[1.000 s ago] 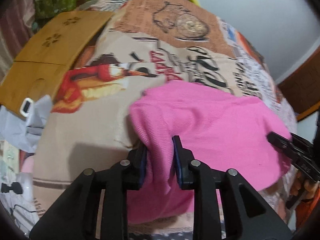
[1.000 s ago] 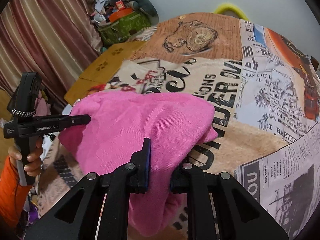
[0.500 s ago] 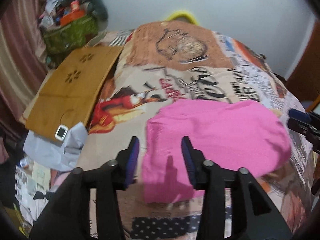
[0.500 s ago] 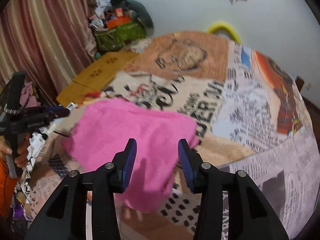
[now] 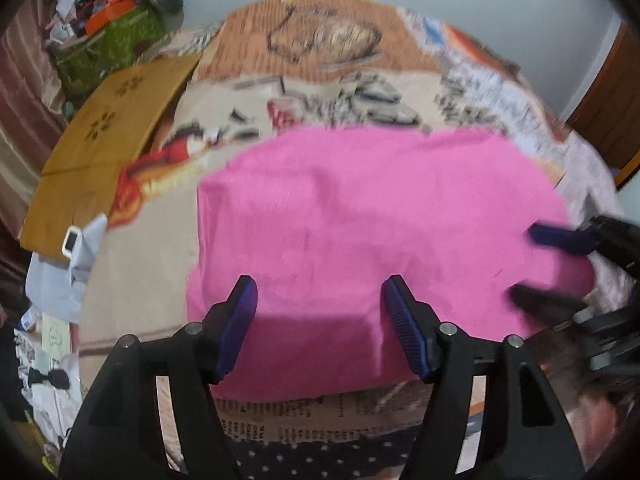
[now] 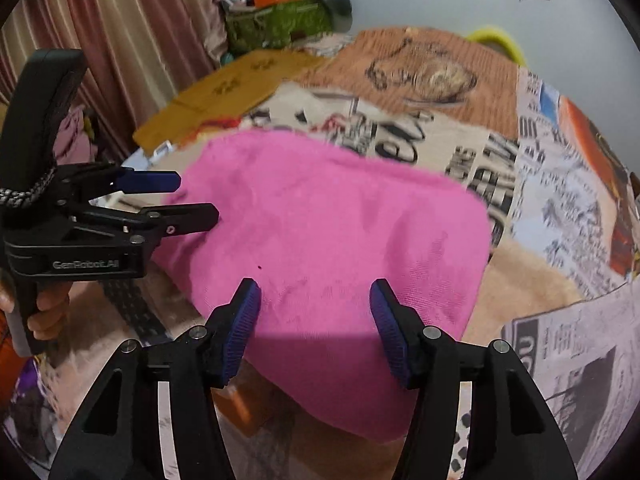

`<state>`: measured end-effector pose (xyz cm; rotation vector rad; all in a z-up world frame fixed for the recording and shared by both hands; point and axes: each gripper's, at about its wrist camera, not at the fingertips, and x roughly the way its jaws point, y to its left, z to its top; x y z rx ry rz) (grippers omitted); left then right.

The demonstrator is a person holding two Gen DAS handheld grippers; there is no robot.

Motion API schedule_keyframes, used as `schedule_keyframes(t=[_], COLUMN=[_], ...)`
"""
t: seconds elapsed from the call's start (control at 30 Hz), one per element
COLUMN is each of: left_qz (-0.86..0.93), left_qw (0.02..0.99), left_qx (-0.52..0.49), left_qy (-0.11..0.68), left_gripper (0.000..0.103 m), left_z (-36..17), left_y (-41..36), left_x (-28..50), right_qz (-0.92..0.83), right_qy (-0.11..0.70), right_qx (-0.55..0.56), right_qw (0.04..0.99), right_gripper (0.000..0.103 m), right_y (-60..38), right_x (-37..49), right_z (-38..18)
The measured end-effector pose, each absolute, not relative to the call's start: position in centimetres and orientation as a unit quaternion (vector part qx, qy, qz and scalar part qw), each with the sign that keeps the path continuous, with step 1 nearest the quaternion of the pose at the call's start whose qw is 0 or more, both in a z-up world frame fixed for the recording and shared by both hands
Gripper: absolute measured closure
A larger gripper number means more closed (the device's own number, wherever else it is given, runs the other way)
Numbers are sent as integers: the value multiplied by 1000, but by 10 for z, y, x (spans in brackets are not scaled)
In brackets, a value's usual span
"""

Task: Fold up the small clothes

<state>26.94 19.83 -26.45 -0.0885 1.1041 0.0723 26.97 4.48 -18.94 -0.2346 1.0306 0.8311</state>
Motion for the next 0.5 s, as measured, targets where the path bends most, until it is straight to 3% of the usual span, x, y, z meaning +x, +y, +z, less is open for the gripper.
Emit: schedule_keyframes(t=[0.13, 0.5], left_qz=[40, 91], left_qw=[848, 855], left_qx=[-59, -28], left_qy=[525, 510], left_gripper=[30, 30], left_z=[-272, -247], left_y=[208, 220], left_x=[257, 225], right_qz=[386, 353], right_qy=[476, 466], right_qx=[-97, -112], right_qw=[784, 804], right_gripper=[48, 43], right_y=[33, 1], right_x=[269, 251], right_z=[-186, -174])
